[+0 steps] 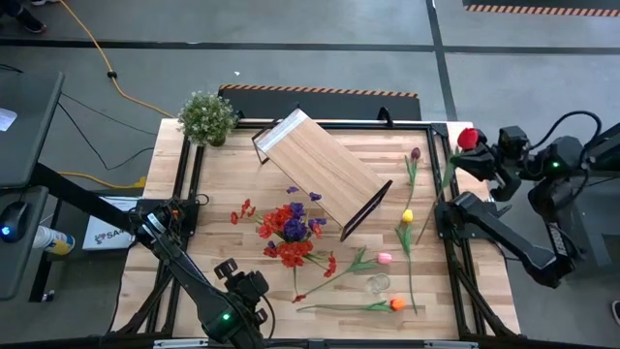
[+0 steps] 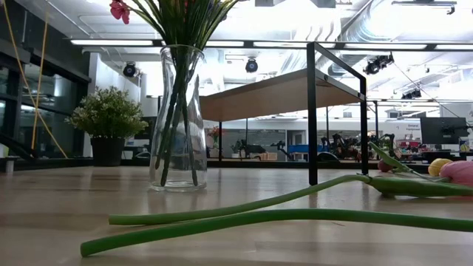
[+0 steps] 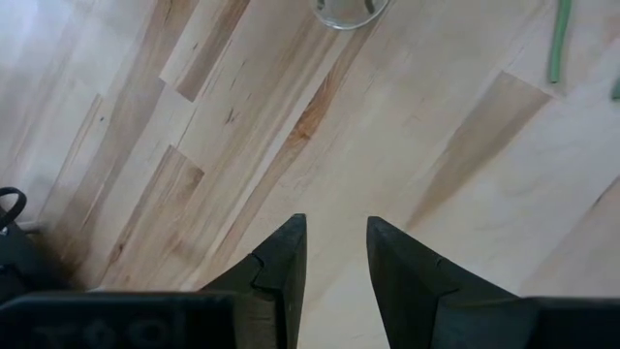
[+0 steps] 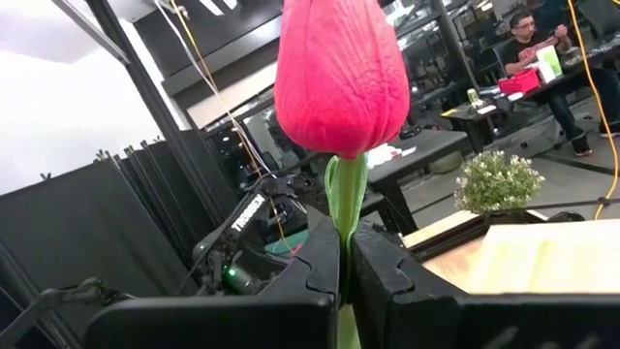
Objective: Pick and place flowers into a vace then onto a shelf
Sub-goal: Put the red tulip into the right transparent vase
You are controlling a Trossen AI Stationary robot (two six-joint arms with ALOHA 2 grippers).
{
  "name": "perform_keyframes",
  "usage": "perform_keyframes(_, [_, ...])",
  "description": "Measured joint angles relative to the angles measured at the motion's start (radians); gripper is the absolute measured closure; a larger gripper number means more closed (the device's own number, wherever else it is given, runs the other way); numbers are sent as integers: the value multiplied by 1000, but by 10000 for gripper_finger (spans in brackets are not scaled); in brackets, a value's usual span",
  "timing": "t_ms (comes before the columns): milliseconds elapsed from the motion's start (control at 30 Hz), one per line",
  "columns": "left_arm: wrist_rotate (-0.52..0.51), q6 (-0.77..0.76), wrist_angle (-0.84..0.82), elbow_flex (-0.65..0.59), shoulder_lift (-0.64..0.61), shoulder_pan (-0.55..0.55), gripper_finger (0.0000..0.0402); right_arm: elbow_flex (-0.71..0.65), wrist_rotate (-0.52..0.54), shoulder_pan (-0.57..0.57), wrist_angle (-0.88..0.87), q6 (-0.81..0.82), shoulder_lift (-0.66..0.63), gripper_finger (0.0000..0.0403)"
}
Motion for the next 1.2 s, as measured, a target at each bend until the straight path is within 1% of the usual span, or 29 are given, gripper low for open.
perform_keyframes(267, [0,0,17,0,0,0,257,0,27,0,-5,22,-57,401])
perform_keyframes(500, [0,0,17,0,0,0,257,0,42,-1,-3,73,-100,401])
perform_keyframes(700, [0,0,18,0,0,0,257,0,50,-1,-3,98,-118,401])
perform_keyframes(900, [0,0,18,0,0,0,257,0,67,-1,-4,53,-85,401])
perform_keyframes(1200, [0,0,19,0,0,0,257,0,38,-1,-4,-40,29,401])
